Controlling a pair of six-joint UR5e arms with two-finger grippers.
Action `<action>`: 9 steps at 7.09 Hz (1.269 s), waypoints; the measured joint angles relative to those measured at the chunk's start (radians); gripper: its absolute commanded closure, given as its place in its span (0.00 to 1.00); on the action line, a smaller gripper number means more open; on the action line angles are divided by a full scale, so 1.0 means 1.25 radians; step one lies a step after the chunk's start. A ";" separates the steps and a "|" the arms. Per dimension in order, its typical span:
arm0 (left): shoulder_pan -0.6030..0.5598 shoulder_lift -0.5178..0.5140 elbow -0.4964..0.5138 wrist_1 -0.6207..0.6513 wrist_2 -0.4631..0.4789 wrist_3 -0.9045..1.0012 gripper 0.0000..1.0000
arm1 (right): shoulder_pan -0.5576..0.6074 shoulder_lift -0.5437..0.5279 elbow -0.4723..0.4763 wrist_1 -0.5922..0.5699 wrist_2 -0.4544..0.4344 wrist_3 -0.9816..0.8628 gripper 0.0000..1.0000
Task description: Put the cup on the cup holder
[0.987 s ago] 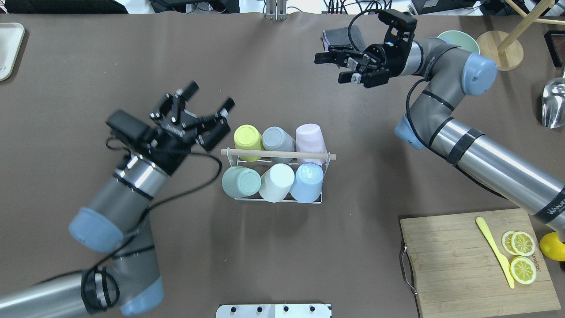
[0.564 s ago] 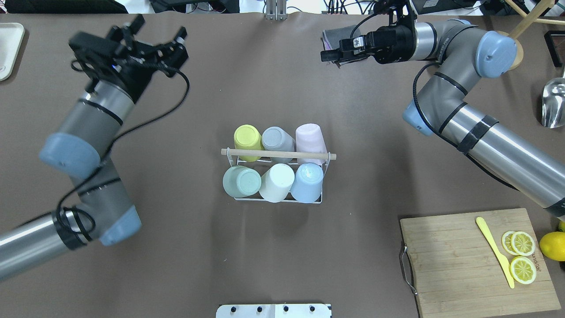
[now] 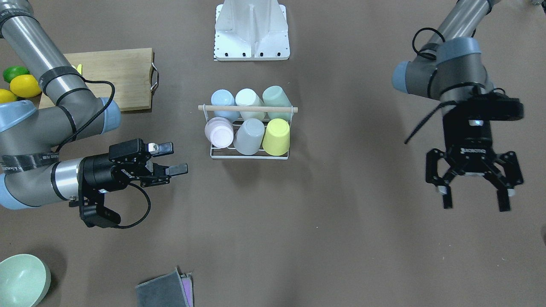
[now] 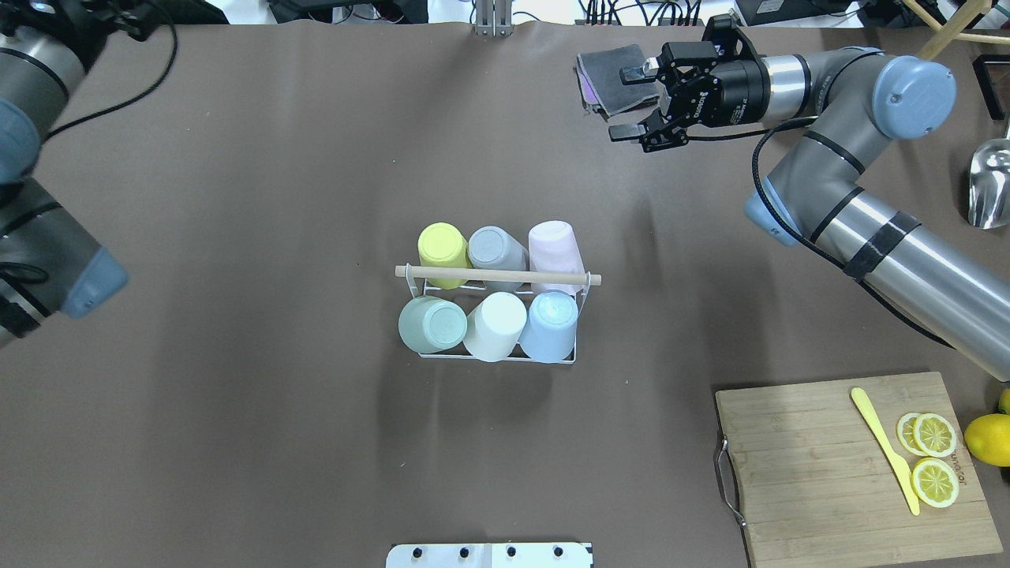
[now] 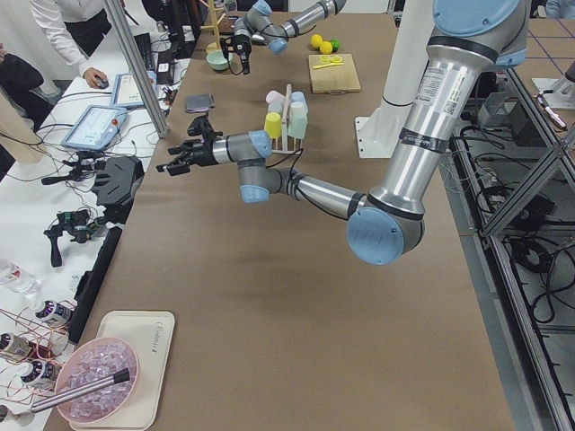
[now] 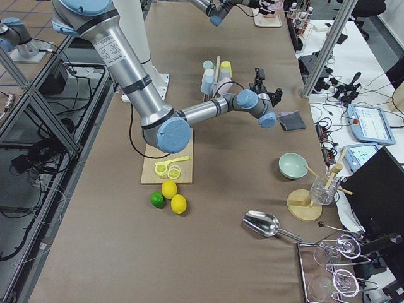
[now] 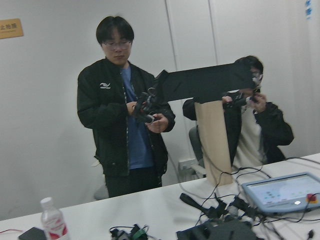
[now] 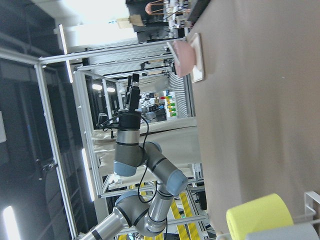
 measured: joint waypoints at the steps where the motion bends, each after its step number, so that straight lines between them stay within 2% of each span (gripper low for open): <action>1: -0.052 0.014 0.015 0.082 -0.078 0.000 0.02 | 0.011 0.001 0.013 -0.043 -0.084 0.143 0.01; 3: -0.147 0.032 0.051 0.181 -0.265 0.014 0.02 | 0.016 0.001 0.050 -0.118 -0.274 0.305 0.02; 6: -0.282 0.069 0.128 0.230 -0.531 0.174 0.02 | 0.013 0.014 0.083 -0.170 -0.609 0.337 0.01; 7: -0.314 0.086 0.127 0.282 -0.597 0.246 0.02 | 0.014 0.014 0.087 -0.147 -0.742 0.337 0.01; 9: -0.349 0.120 0.097 0.456 -0.699 0.385 0.02 | 0.035 -0.012 0.109 0.024 -1.020 0.334 0.00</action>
